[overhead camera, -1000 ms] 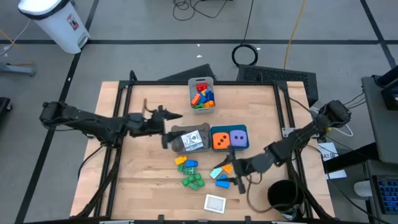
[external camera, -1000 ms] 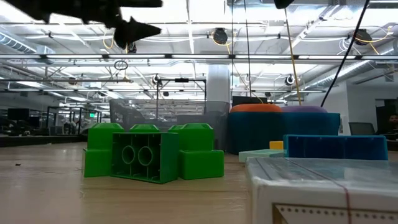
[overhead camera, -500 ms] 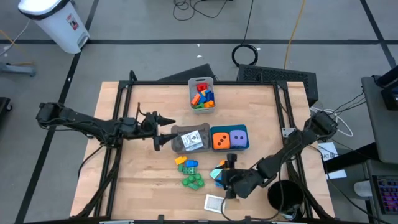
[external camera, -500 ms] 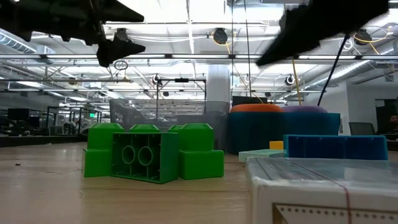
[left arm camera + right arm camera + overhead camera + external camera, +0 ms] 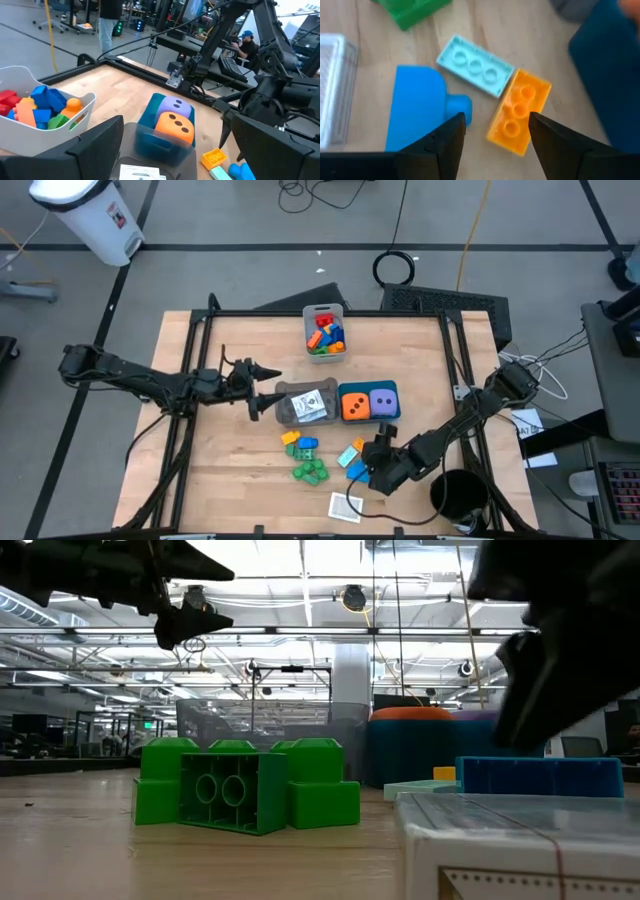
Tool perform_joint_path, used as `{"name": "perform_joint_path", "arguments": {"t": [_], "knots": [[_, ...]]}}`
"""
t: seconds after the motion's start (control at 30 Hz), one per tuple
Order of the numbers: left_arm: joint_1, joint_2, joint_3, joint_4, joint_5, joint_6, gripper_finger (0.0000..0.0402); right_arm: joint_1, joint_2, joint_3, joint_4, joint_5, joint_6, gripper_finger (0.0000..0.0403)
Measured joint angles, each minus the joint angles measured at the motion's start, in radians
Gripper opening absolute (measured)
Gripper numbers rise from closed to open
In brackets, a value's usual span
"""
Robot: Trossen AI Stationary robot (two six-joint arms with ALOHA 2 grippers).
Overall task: Pick & Place Toys
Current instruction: Put the right yellow game piece into the gray bin
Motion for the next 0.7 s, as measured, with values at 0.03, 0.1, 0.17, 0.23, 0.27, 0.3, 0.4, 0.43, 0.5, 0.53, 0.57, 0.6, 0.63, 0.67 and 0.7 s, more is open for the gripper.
{"name": "perform_joint_path", "arguments": {"t": [0.03, 0.1, 0.17, 0.23, 0.27, 0.3, 0.4, 0.43, 0.5, 0.53, 0.57, 0.6, 0.63, 0.67, 0.7], "knots": [[0.000, 0.000, 0.000, 0.000, -0.004, -0.007, 0.0377, -0.002, 0.000, -0.015, 0.012, -0.010, 0.008, 0.0211], [0.000, 0.000, 0.000, 0.000, -0.012, -0.017, 0.0377, -0.009, 0.000, -0.046, 0.035, -0.017, 0.024, 0.0210], [0.000, 0.000, 0.000, 0.000, -0.012, -0.017, 0.0377, -0.021, 0.000, -0.069, 0.048, -0.016, 0.037, 0.0210], [0.000, 0.000, 0.000, 0.000, -0.012, -0.017, 0.0377, -0.035, 0.000, -0.094, 0.070, -0.017, 0.034, 0.0210], [0.000, 0.000, 0.000, 0.000, -0.012, -0.017, 0.0377, -0.042, 0.000, -0.107, 0.086, -0.018, 0.031, 0.0210], [0.000, 0.000, 0.000, 0.000, -0.012, -0.017, 0.0377, -0.049, 0.000, -0.119, 0.102, -0.019, 0.024, 0.0210], [0.000, 0.000, 0.000, -0.001, -0.012, -0.017, 0.0377, -0.067, 0.000, -0.142, 0.148, -0.051, -0.016, 0.0210], [0.000, 0.000, 0.000, -0.001, -0.012, -0.017, 0.0377, -0.070, 0.000, -0.146, 0.158, -0.069, -0.035, 0.0210], [0.000, 0.000, 0.000, -0.001, -0.012, -0.014, 0.0377, -0.078, -0.001, -0.155, 0.179, -0.092, -0.050, 0.0210], [0.000, 0.000, 0.000, -0.001, -0.012, -0.013, 0.0377, -0.080, -0.001, -0.160, 0.188, -0.096, -0.051, 0.0210], [0.000, 0.000, 0.000, -0.001, -0.012, -0.013, 0.0377, -0.080, -0.002, -0.160, 0.189, -0.096, -0.051, 0.0210], [0.000, 0.000, 0.000, -0.001, -0.012, -0.013, 0.0376, -0.080, -0.002, -0.160, 0.189, -0.096, -0.052, 0.0209], [0.000, 0.000, 0.000, -0.001, -0.012, -0.013, 0.0377, -0.080, -0.002, -0.160, 0.189, -0.097, -0.053, 0.0206], [0.000, 0.000, 0.000, -0.001, -0.012, -0.013, 0.0377, -0.080, -0.002, -0.160, 0.189, -0.100, -0.053, 0.0201], [0.000, 0.000, 0.000, -0.001, -0.012, -0.013, 0.0376, -0.080, -0.002, -0.160, 0.189, -0.110, -0.053, 0.0194]]}}
